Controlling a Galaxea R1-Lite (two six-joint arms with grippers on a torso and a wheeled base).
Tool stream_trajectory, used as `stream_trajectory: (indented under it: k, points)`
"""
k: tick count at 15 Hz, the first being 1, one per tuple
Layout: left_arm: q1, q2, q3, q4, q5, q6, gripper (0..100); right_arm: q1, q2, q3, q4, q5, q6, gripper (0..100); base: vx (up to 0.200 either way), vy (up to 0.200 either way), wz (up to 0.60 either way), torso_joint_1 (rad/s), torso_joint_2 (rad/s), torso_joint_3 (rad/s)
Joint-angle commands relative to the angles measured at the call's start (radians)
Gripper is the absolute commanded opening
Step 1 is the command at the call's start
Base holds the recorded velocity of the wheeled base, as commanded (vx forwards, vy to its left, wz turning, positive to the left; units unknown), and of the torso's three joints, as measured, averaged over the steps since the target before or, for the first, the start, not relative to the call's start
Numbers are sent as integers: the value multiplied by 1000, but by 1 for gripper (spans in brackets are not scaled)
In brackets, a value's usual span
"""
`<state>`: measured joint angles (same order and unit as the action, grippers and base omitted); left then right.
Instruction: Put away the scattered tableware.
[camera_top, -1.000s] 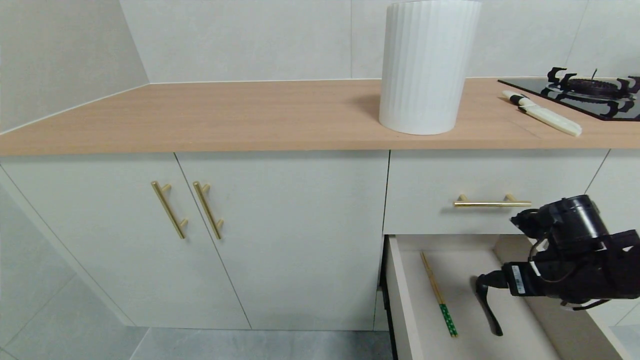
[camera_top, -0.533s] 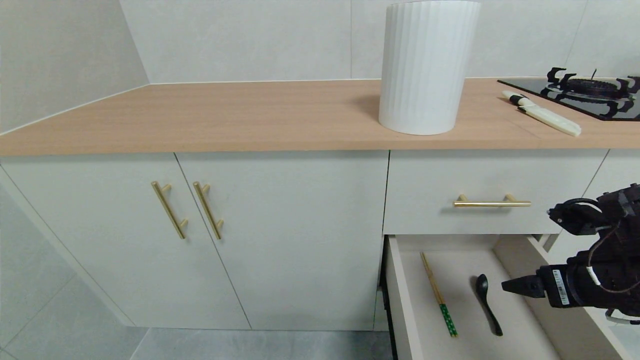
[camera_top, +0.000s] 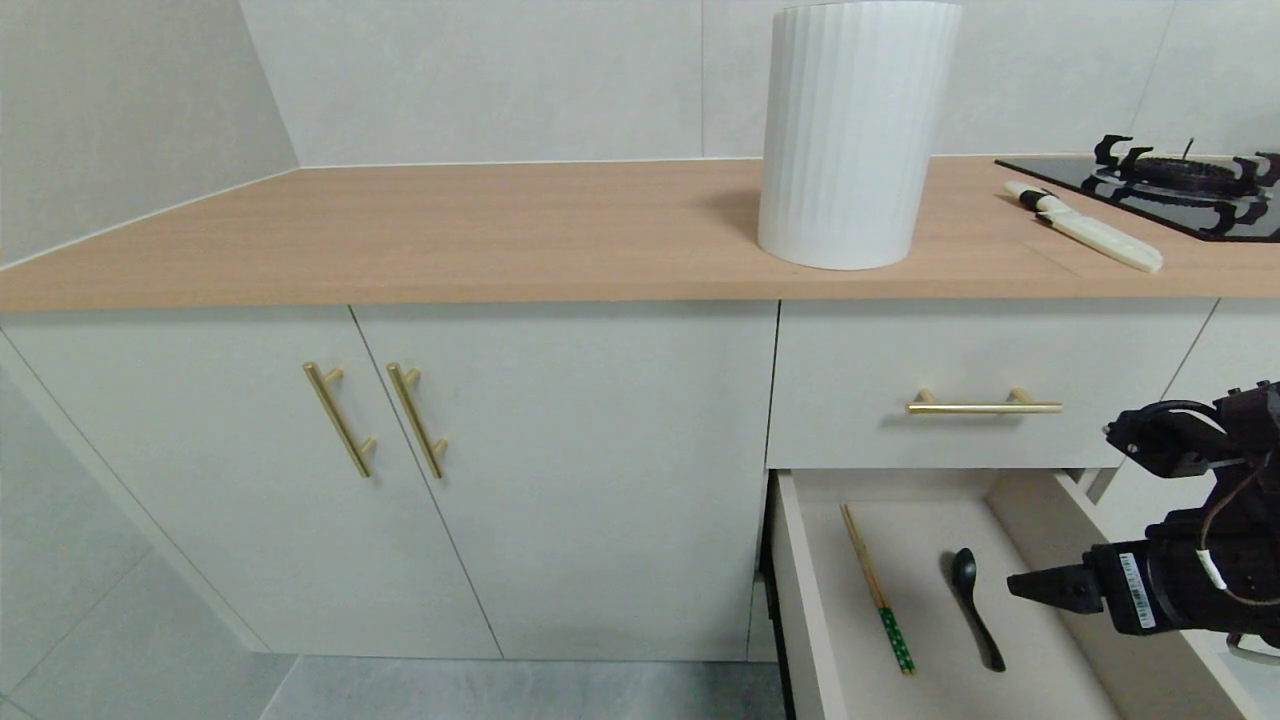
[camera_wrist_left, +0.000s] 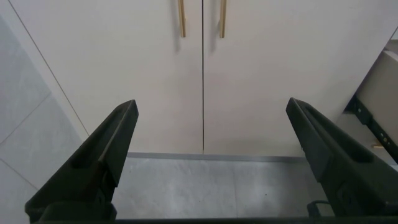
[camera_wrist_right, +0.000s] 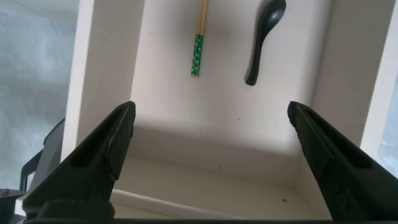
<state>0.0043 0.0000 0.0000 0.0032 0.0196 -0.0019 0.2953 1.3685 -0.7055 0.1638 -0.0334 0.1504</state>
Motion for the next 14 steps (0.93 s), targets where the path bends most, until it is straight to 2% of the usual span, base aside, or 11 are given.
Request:
stream_trajectory:
  k: [1,10,14]
  points:
    - [0,0,0,0,0,-1,100,8,-3,6,0,0,0,100,-200,0,0,7,2,2]
    - [0,0,0,0,0,-1,100,38,1,23,0,-5,-14,100,-200,0,0,1,3,6]
    - [0,0,0,0,0,-1,100,85,37,47,0,-3,-14,100,0,0,0,0,0,0]
